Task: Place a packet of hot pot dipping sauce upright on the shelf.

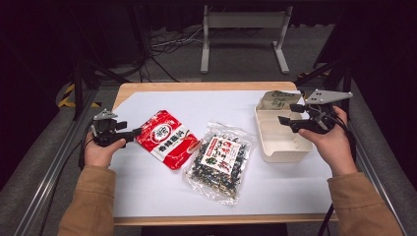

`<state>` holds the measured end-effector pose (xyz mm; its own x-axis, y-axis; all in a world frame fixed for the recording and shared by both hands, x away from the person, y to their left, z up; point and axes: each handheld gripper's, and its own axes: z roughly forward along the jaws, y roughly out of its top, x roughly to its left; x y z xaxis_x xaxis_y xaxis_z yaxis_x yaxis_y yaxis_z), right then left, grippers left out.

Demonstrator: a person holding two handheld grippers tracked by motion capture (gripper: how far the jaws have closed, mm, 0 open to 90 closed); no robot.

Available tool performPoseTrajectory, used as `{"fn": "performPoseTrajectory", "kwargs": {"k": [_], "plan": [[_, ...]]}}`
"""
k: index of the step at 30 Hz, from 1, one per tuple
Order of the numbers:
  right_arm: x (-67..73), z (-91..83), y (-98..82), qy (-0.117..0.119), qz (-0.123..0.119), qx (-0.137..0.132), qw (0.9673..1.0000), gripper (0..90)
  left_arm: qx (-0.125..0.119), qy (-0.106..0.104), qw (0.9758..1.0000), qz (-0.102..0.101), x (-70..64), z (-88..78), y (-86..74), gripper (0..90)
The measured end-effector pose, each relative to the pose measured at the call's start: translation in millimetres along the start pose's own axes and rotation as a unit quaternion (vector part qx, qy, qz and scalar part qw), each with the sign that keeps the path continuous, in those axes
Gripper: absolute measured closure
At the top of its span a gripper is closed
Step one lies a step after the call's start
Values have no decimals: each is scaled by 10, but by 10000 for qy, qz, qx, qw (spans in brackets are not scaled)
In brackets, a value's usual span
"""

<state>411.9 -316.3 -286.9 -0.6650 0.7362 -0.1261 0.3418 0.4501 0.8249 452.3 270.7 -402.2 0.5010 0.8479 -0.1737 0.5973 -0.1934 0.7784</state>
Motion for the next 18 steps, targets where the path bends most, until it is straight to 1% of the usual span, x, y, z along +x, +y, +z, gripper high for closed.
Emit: {"fn": "performPoseTrajectory", "kwargs": {"k": [3, 4, 6, 7, 8, 9, 10, 13, 15, 18], "plan": [[55, 4, 11, 99, -24, 1, 9999, 400, 76, 44, 9999, -67, 23, 76, -12, 271], [66, 4, 13, 115, -33, -4, 9999, 401, 112, 55, 9999, -59, 33, 97, -13, 274], [96, 0, 26, 148, -67, -16, 9999, 402, 250, 239, 9994, -14, 50, 187, -20, 281], [108, -2, 34, 160, -68, -26, 9998, 402, 302, 253, 9992, -17, 65, 225, -25, 286], [117, -3, 40, 158, -88, -37, 9998, 402, 326, 196, 9992, -117, 85, 272, -36, 286], [127, -3, 47, 166, -102, -42, 9998, 402, 362, 174, 9991, -156, 100, 295, -39, 284], [127, -3, 47, 166, -102, -42, 9998, 402, 362, 174, 9991, -156, 100, 295, -39, 284], [133, 1, 53, 165, -123, -26, 9998, 401, 460, 228, 9985, -171, 121, 386, -59, 284], [131, 1, 48, 161, -108, -26, 9998, 400, 585, 225, 9979, -141, 125, 420, -66, 277], [128, 4, 33, 157, -98, -9, 9998, 396, 646, 173, 9976, -186, 146, 451, -80, 268]]}}
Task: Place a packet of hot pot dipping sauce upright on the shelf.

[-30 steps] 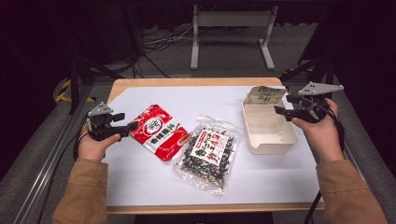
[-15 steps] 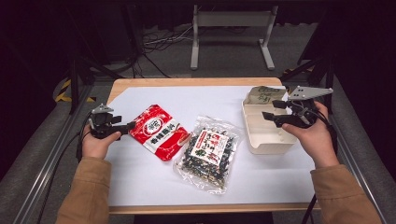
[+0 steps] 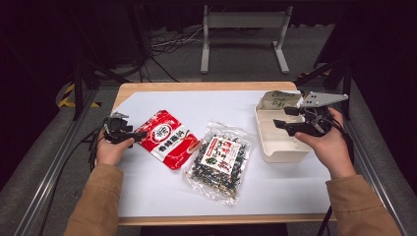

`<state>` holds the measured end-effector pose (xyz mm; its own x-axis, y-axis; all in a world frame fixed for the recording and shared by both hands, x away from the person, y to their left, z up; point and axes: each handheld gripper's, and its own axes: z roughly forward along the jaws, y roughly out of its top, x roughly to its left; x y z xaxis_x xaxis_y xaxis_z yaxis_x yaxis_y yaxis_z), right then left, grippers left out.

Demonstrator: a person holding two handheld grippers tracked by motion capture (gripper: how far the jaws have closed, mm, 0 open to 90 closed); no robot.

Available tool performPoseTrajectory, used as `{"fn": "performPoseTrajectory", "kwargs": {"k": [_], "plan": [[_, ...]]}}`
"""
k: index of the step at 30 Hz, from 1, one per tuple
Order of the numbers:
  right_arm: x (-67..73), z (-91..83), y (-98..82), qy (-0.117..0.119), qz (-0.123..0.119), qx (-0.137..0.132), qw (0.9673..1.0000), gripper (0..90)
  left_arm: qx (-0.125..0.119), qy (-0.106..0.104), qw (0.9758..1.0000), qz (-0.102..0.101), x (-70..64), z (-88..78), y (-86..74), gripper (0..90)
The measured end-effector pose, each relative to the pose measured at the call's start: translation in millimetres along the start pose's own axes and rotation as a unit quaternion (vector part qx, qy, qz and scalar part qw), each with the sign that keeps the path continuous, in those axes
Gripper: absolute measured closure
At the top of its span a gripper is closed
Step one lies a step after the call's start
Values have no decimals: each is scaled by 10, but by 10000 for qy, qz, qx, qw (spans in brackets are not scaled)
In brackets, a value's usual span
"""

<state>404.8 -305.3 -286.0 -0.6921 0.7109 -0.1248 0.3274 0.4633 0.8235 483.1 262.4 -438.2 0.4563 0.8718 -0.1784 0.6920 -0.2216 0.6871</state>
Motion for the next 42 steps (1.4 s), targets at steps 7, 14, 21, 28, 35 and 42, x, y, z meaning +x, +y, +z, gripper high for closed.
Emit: {"fn": "performPoseTrajectory", "kwargs": {"k": [7, 14, 21, 28, 35, 42], "plan": [[3, -2, -28, 15, 5, 4, 10000, 386, 240, -263, 9993, -139, 35, 73, -34, 288], [13, -17, -24, 39, 13, -26, 10000, 381, 107, -570, 9983, 70, -54, -6, 4, 322], [34, 24, -22, 199, 51, -39, 9998, 378, -192, -1256, 9919, -45, -84, -93, 0, 406], [105, 105, 8, 417, -46, -84, 9991, 377, 68, -1087, 9940, 46, -87, 53, -74, 430], [154, 164, 1, 505, -100, -62, 9987, 377, -110, -964, 9951, -168, -51, 34, -107, 690], [183, 195, -9, 576, -83, -91, 9983, 377, -205, -962, 9950, -155, -56, -15, -94, 884]]}}
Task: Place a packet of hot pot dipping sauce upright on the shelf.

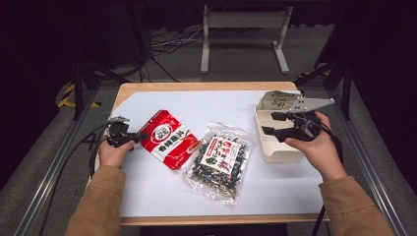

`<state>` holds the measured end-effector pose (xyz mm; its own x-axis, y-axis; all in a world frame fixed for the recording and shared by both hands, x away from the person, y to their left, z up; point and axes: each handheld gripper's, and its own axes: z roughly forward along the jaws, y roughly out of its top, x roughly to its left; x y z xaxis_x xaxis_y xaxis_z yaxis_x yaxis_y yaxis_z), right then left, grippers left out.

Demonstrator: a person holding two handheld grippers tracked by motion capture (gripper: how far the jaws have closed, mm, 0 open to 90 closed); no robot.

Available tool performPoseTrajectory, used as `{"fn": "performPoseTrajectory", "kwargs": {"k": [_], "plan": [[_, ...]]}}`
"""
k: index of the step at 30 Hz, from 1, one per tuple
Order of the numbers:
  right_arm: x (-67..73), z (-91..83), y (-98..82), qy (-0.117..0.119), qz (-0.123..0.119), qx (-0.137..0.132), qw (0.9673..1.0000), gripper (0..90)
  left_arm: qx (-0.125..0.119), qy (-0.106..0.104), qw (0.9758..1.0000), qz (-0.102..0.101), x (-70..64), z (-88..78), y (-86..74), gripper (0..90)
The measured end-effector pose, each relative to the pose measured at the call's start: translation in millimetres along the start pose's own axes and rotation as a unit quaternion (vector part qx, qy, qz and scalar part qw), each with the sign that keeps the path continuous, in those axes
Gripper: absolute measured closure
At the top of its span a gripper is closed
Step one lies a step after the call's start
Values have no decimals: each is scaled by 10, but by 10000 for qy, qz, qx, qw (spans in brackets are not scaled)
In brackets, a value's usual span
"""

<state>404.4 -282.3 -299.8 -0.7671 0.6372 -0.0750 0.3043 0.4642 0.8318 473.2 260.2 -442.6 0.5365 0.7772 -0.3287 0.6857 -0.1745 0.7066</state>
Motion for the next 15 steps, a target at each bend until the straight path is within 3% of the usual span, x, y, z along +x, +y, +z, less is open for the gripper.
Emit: {"fn": "performPoseTrajectory", "kwargs": {"k": [5, 11, 15], "plan": [[34, 31, 9, 60, -26, -6, 10000, 378, -120, -60, 9999, 107, -58, -93, 40, 899], [73, 40, 29, 94, -81, -24, 9999, 378, -364, -161, 9992, 75, -109, -218, 84, 900], [102, 35, 47, 130, -102, -51, 9999, 378, -581, -256, 9975, 310, -252, -385, 171, 900]]}}
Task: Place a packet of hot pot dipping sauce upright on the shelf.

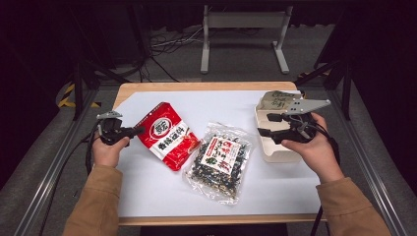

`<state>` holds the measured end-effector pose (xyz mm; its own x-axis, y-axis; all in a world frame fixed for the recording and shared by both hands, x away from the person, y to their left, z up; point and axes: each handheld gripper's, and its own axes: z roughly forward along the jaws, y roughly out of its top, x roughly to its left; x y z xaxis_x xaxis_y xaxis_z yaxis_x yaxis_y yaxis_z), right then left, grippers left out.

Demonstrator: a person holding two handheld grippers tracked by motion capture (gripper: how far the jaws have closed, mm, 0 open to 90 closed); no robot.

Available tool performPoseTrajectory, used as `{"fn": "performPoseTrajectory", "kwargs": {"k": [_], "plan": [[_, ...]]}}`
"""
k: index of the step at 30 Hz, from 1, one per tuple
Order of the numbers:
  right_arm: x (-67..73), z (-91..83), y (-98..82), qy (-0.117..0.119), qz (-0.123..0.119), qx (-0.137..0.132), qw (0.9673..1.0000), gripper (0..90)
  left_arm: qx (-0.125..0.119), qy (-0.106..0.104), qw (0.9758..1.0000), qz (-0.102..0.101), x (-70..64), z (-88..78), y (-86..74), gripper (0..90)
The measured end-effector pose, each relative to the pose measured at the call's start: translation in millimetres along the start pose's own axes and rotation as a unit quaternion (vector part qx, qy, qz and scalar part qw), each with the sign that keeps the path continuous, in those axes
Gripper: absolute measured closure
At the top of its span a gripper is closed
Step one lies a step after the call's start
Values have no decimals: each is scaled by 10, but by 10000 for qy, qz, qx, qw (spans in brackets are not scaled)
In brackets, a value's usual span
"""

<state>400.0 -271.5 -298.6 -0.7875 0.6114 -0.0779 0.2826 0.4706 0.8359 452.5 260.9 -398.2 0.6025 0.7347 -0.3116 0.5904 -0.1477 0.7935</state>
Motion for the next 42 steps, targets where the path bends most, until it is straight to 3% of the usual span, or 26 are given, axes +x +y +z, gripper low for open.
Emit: {"fn": "performPoseTrajectory", "kwargs": {"k": [6, 9, 15, 21, 25, 33, 36, 41, 42], "plan": [[22, 0, 5, 32, -25, 34, 10000, 378, -133, -76, 9991, 386, -214, -203, 140, 900], [33, -1, 6, 41, -45, 41, 10000, 378, -183, -53, 9975, 678, -353, -292, 216, 900], [42, 8, -1, 55, -45, 83, 9999, 377, -266, -139, 9944, 1018, -546, -375, 294, 900], [75, 25, 12, 92, -86, 85, 9999, 377, -382, -205, 9892, 1399, -779, -531, 382, 900], [113, 52, 34, 141, -125, 90, 9998, 377, -385, -131, 9851, 1670, -917, -597, 416, 900], [260, 220, 103, 390, -356, 281, 9982, 403, -452, -191, 9801, 1925, -1063, -804, 456, 900], [349, 292, 123, 529, -477, 298, 9970, 409, -449, -287, 9774, 2048, -1137, -878, 469, 900], [518, 389, 173, 783, -650, 290, 9944, 405, -501, -617, 9708, 2261, -1283, -954, 472, 900], [518, 389, 173, 783, -650, 290, 9944, 405, -501, -617, 9708, 2261, -1283, -954, 472, 900]]}}
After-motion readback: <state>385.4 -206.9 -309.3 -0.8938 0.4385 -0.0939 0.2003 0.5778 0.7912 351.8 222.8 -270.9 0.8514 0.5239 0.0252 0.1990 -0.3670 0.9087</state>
